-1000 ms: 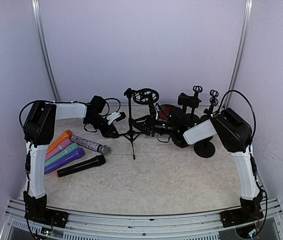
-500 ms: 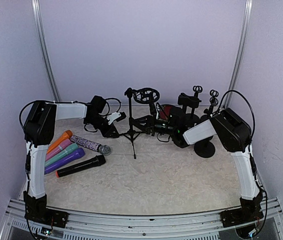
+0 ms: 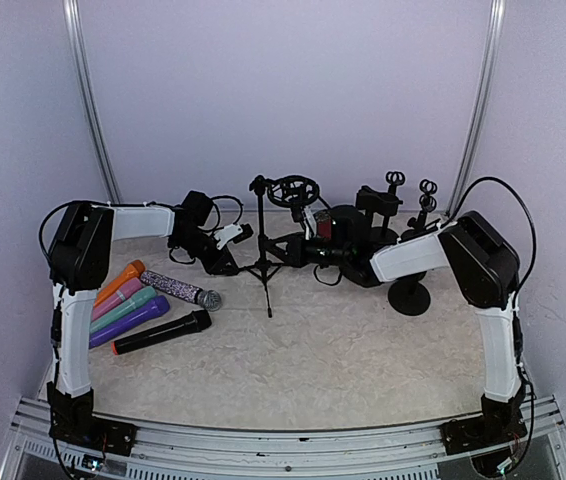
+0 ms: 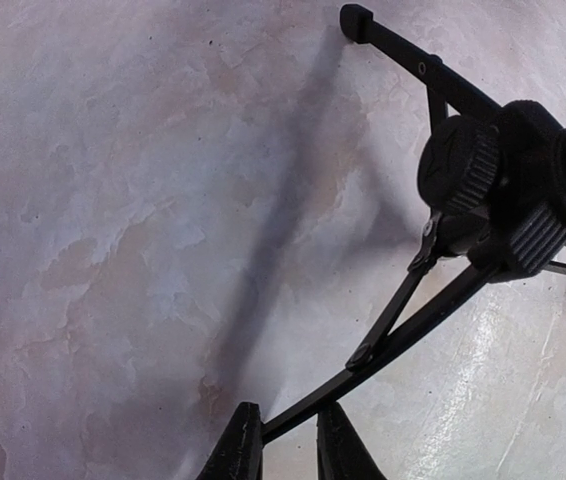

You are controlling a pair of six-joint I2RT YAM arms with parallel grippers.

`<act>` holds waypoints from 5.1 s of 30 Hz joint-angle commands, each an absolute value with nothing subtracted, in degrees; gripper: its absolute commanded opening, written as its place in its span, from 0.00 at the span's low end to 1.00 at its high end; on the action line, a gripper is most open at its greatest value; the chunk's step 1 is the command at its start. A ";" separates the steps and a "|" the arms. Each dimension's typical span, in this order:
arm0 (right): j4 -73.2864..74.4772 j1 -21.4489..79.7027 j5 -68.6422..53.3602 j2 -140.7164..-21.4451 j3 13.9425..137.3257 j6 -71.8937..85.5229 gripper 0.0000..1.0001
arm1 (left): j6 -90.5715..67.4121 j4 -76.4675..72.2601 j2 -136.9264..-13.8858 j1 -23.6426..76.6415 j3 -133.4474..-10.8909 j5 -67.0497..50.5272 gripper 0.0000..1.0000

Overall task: Remove the microphone from the stand
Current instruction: Unscrew the knob on the stand of the microphone stand.

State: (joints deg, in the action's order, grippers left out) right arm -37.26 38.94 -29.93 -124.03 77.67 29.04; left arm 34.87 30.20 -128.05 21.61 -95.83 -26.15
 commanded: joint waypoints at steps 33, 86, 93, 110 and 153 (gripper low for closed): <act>-61.77 34.81 -39.09 -133.08 78.71 76.62 0.41 | 36.33 30.06 -130.36 22.85 -97.02 -22.41 0.15; -54.07 46.05 -3.39 -121.04 64.50 2.31 0.36 | 37.54 31.95 -130.51 23.27 -98.16 -20.48 0.14; -60.74 43.55 -9.53 -117.49 60.25 19.79 0.63 | 37.46 32.67 -130.56 23.29 -99.15 -20.34 0.14; -67.37 42.14 -21.70 -119.79 55.56 50.85 0.56 | 36.83 32.65 -131.45 23.69 -100.65 -20.79 0.13; -68.93 35.07 -25.84 -131.75 69.76 84.42 0.40 | 38.29 31.74 -131.57 24.51 -98.80 -19.60 0.08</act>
